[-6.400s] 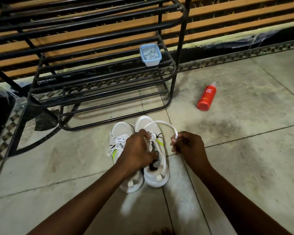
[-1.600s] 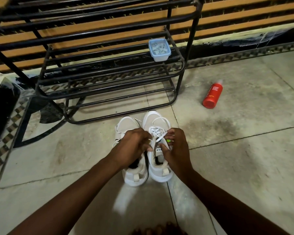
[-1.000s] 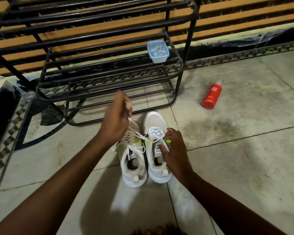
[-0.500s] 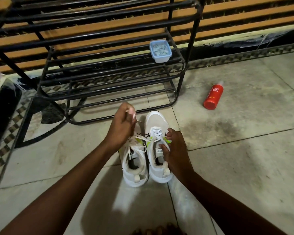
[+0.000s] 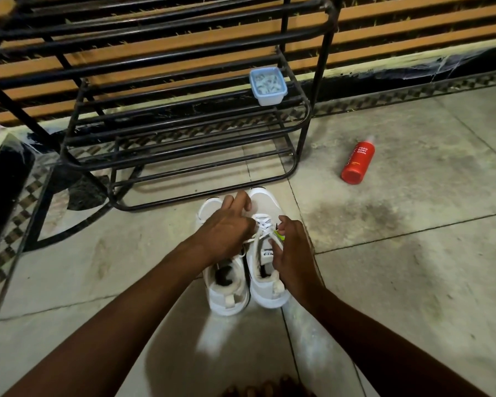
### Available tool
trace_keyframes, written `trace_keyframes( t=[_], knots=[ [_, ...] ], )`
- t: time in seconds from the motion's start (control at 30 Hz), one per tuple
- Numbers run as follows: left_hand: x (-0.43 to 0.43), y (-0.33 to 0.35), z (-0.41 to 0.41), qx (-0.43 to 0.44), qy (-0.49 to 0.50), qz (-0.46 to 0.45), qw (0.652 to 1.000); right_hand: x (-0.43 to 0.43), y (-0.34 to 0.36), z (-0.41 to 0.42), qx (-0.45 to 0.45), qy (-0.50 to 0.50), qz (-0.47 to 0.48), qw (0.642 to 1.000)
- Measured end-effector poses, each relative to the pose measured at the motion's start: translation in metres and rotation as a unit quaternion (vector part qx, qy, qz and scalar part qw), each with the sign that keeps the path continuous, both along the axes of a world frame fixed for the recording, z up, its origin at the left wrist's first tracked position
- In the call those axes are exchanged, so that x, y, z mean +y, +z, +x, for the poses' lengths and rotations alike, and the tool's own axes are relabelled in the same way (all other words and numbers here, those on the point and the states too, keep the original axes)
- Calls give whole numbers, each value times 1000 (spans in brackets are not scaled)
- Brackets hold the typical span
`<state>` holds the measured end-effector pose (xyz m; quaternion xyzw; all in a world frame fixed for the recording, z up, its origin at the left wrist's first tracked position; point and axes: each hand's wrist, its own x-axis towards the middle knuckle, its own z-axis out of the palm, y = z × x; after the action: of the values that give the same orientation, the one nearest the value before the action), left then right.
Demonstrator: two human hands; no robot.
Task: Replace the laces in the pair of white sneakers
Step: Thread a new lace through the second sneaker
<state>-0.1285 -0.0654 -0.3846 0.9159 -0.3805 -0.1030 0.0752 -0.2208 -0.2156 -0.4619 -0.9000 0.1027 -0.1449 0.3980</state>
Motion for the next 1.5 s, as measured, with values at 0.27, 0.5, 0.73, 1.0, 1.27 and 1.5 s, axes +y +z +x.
trace_keyframes(
  t=[0.27,0.5,0.73,1.0,1.27,1.5],
  knots=[
    [18,24,4,68,129,-177,973,-5,6,0,-19,15,30,999],
    [19,76,-5,133,156,-383,901,0,45,3,-70,-1,129,989],
    [31,87,-4,100,127,-422,892,9,104,32,-98,132,175,971],
    [104,35,16,84,272,-385,878,-16,95,34,-118,-32,163,979],
    [121,2,8,39,345,-258,901,-20,84,41,-55,-11,247,967],
    [84,-2,-4,159,345,-333,863,-28,62,34,3,-35,355,934]
  ],
)
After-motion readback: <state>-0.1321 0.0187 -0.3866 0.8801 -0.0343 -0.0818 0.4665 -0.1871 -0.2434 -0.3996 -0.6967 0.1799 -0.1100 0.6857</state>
